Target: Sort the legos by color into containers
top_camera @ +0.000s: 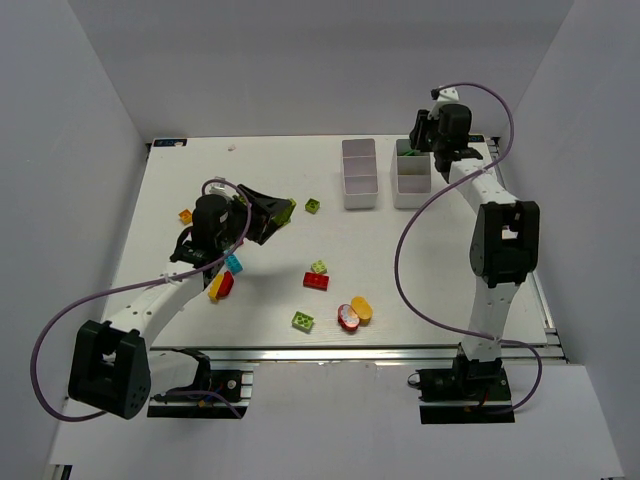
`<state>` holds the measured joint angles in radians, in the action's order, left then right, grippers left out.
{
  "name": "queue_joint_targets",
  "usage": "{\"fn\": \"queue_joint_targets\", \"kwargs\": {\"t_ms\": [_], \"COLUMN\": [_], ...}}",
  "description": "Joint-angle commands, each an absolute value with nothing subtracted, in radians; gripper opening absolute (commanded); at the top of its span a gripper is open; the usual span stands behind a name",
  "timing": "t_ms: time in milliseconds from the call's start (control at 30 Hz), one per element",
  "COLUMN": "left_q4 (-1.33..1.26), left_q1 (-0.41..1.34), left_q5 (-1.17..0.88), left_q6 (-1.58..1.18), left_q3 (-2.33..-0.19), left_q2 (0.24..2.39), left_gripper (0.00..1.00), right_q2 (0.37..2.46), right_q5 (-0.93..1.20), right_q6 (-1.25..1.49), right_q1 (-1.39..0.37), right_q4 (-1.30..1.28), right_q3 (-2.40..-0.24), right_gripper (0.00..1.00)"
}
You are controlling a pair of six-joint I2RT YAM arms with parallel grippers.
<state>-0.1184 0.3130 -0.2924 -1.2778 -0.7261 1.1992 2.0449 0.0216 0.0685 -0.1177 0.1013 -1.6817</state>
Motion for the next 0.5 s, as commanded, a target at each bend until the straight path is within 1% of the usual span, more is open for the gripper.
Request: {"fn": "queue_joint_targets", "kwargs": {"t_ms": [0,33,100,133,200,233,333,467], "left_q4": [-0.153,-0.153,-0.155,-0.155,-0.156,-0.155,-0.155,-0.155], "left_q1": [0.31,0.31,0.31,0.31,0.311,0.31,0.311,0.316], "left_q5": [-0.319,-0.321,-0.328,-0.33,-0.339,-0.341,-0.347,-0.35], "left_q6": [-1.252,-1.252,-1.249,-1.249,-1.244,-1.244,-1.244,-1.238], "left_q3": [-0.741,-0.749,-0.756,-0.765,-0.772,-0.775,-0.785,-0.796], "left_q2": [1.199,1.203,1.215,1.219,1.232,1.235,1.239,1.239], "left_gripper": [0.18,0.18,0.18,0.18,0.18,0.18,0.18,0.18], "right_q2": [2.057,2.059,2.066,2.068,2.077,2.08,2.094,2.086], "right_q5": [0.005,0.008,0.008,0.011,0.009,0.006,0.005,0.009], "right_q6": [0.072,0.074,0.084,0.087,0.086,0.084,0.072,0.057], "right_q1": [-0.114,-0.112,-0.112,-0.113,-0.113,-0.112,-0.113,-0.113], "right_q4": [0.138,0.138,0.138,0.138,0.14,0.147,0.152,0.153], "right_q3": [-1.733,-1.73,-1.726,-1.723,-1.721,-1.723,-1.733,-1.727], "right_gripper": [0.13,0.18,0.23,0.32,0.41,0.5,0.6,0.64]}}
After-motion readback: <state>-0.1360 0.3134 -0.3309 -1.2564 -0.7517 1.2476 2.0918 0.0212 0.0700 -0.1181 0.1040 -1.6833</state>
